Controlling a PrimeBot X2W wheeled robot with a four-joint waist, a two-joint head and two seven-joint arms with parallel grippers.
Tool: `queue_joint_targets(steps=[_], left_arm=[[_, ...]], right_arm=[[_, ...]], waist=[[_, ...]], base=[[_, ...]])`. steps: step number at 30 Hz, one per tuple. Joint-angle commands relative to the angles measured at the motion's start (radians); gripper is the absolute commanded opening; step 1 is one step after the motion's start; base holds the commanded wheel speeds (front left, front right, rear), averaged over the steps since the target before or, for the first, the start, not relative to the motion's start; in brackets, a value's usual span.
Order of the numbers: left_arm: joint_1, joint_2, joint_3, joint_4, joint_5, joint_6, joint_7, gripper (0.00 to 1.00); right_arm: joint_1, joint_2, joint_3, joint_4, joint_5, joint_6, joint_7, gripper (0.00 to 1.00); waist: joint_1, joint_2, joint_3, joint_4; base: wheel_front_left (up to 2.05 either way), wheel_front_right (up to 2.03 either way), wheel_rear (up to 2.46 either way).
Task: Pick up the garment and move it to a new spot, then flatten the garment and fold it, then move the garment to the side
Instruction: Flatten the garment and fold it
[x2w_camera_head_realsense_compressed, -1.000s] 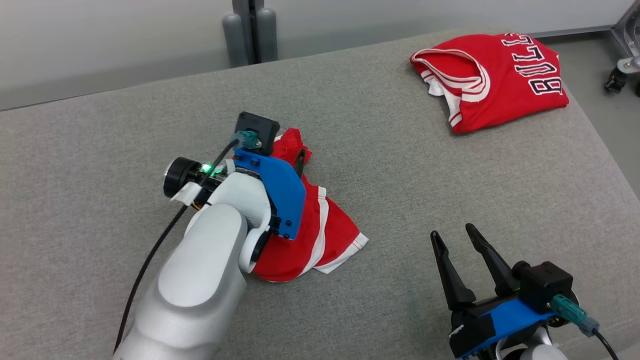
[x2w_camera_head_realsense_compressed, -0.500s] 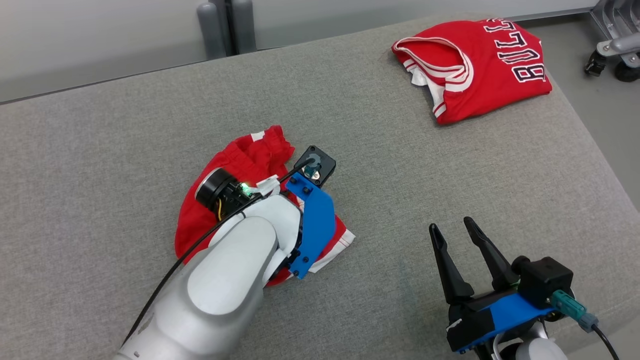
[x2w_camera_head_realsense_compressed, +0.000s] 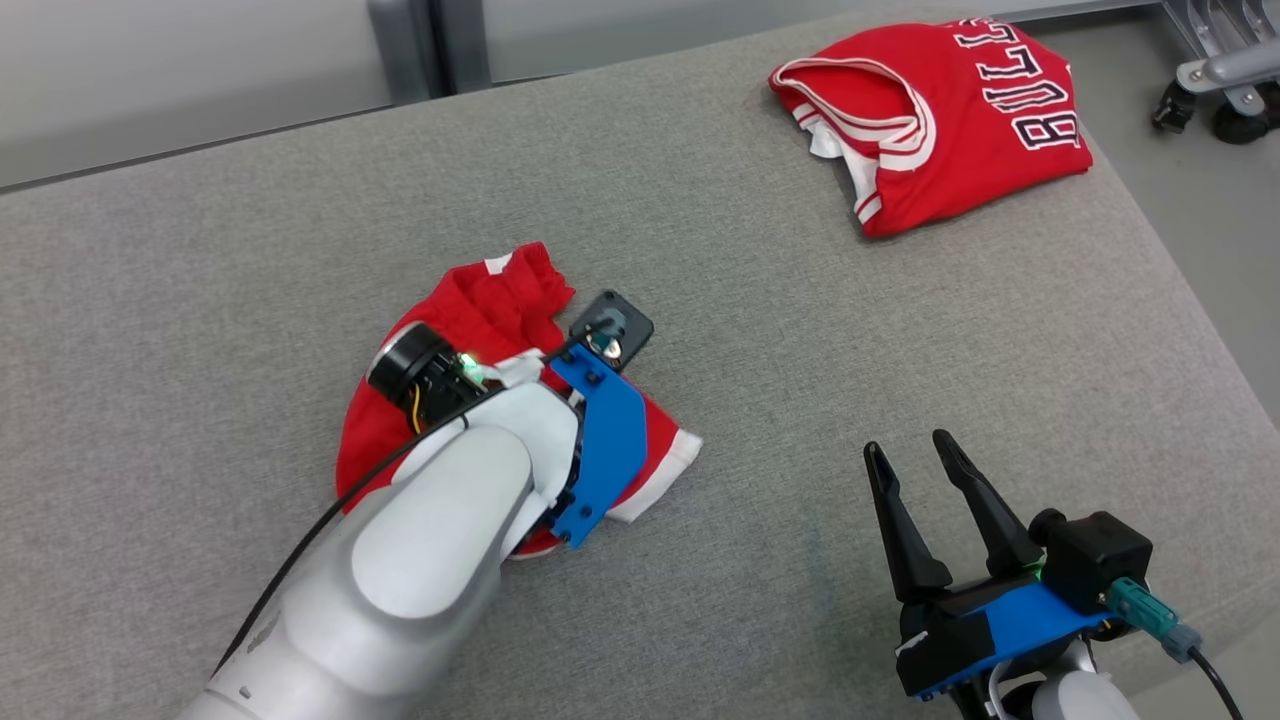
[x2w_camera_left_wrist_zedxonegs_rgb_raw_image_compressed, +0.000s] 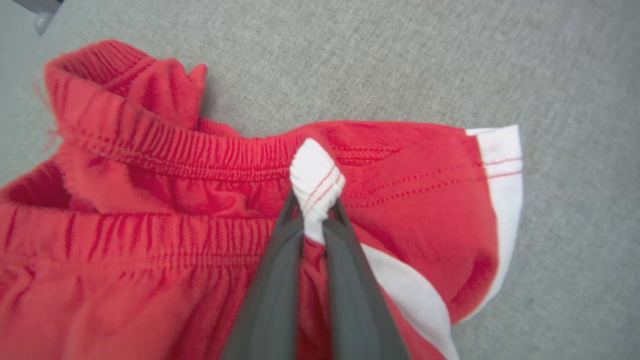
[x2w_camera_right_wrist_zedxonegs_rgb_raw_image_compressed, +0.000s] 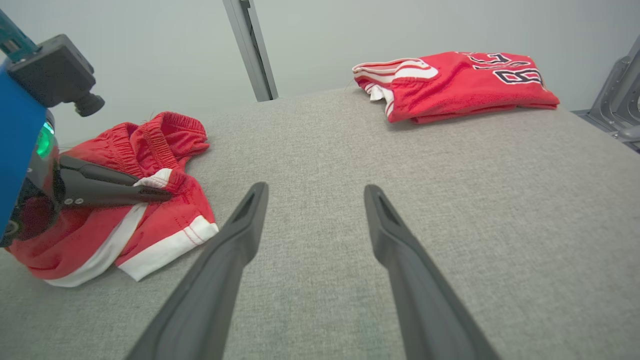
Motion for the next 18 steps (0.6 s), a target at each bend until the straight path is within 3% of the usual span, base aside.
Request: queue_joint_targets(steps=[1,6,10,14,18], left_arm=[[-0.019,-0.002,0.011,-0.007,-0.009,0.011,-0.022,0.00],[-0.027,-0.062,0.118,-0.061,-0.105,0.054,-0.247,0.00],[-0.025,-0.091,0.217,-0.178,-0.340,0.071,-0.478,0.00],[-0.008,-0.090,0.175,-0.291,-0.632,0.138,-0.693,0.00],[0.034,-0.088,0.111,-0.228,-0.709,0.198,-0.805,0.00]], right_arm=[[-0.012,-0.002,-0.003,0.000,-0.002,0.000,-0.004,1.00],[-0.017,-0.002,-0.003,-0.001,-0.011,0.000,0.001,1.00],[-0.016,-0.002,0.009,-0.001,-0.011,0.000,0.007,1.00],[-0.017,-0.002,0.011,-0.001,-0.013,0.000,0.012,1.00],[-0.010,-0.001,0.005,-0.008,-0.019,0.000,0.018,1.00]], waist=[[-0.0001,-0.0001,-0.002,0.004],[-0.0001,-0.0001,-0.011,0.030],[-0.0001,-0.0001,-0.023,0.048],[-0.0001,-0.0001,-0.036,0.065],[-0.0001,-0.0001,-0.047,0.095]], base=[[0.00,0.00,0.00],[0.00,0.00,0.00],[0.00,0.00,0.00],[0.00,0.00,0.00],[0.00,0.00,0.00]])
